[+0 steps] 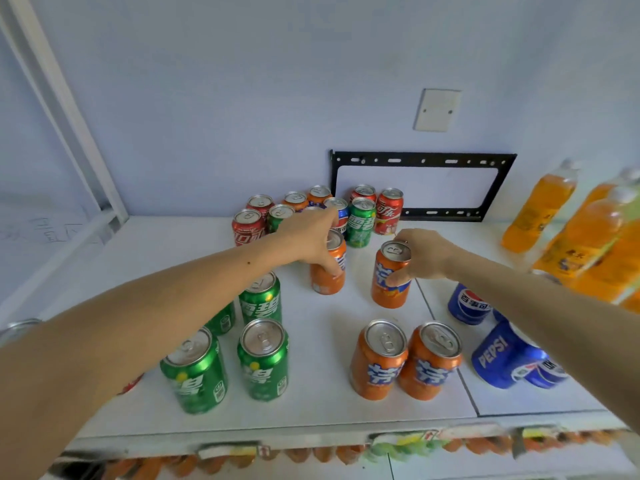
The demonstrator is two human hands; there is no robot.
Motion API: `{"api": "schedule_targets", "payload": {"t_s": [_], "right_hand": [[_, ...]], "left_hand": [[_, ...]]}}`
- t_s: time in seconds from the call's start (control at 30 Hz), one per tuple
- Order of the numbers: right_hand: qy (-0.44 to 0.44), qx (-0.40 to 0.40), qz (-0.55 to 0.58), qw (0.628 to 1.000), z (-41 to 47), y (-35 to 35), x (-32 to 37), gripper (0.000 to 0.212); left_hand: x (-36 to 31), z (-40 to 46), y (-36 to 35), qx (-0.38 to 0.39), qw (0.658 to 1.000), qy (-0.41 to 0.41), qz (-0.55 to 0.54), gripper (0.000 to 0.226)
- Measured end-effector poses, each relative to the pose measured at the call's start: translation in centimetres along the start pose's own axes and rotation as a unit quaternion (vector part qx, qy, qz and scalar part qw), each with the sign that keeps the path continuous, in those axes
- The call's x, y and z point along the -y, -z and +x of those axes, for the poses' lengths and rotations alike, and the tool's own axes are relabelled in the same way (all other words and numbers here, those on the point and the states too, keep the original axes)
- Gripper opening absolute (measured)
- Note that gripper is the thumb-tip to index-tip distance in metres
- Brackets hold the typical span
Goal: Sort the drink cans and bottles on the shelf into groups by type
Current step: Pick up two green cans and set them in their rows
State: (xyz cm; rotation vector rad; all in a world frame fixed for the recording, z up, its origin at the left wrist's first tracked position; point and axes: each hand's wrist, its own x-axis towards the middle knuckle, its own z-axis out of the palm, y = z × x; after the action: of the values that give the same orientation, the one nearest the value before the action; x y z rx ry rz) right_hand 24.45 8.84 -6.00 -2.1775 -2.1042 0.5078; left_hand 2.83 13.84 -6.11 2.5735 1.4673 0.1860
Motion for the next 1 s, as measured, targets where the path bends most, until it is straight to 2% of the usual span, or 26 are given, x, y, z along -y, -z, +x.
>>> {"api": "schedule_targets", "payload": {"t_s": [0.13,0.37,0.7,0.87,1.0], "right_hand": [[-0.03,-0.01,-0.003,0.999,-1.9,-0.8,-1.0,0.072],[-0.053,-0.017,0.004,0.998,-4.5,-1.9,-2.4,0.071],[-0.05,-0.009,0.004,0.999,-5.1,-2.6,-3.1,0.071],[-0.066,0.014,0.009,0.998,-5.1,-2.5,-3.2,0.072],[-0.071,0.04,0.024,0.996,-4.4,-0.7,-3.0,0.082]], "left_hand": [[-2.7,0.0,-1.8,0.014,0.999,-0.024,-0.02,0.079],[-5.1,-0.6,-4.5,0.034,0.996,-0.016,-0.082,0.078],[-6.4,-1.0,-5.8,0.034,0.998,-0.019,-0.057,0.079],[-6.3,-0.6,-5.7,0.05,0.997,-0.014,-0.061,0.069],[-5.8,0.4,-4.3,0.098,0.989,-0.001,-0.108,0.082]]}}
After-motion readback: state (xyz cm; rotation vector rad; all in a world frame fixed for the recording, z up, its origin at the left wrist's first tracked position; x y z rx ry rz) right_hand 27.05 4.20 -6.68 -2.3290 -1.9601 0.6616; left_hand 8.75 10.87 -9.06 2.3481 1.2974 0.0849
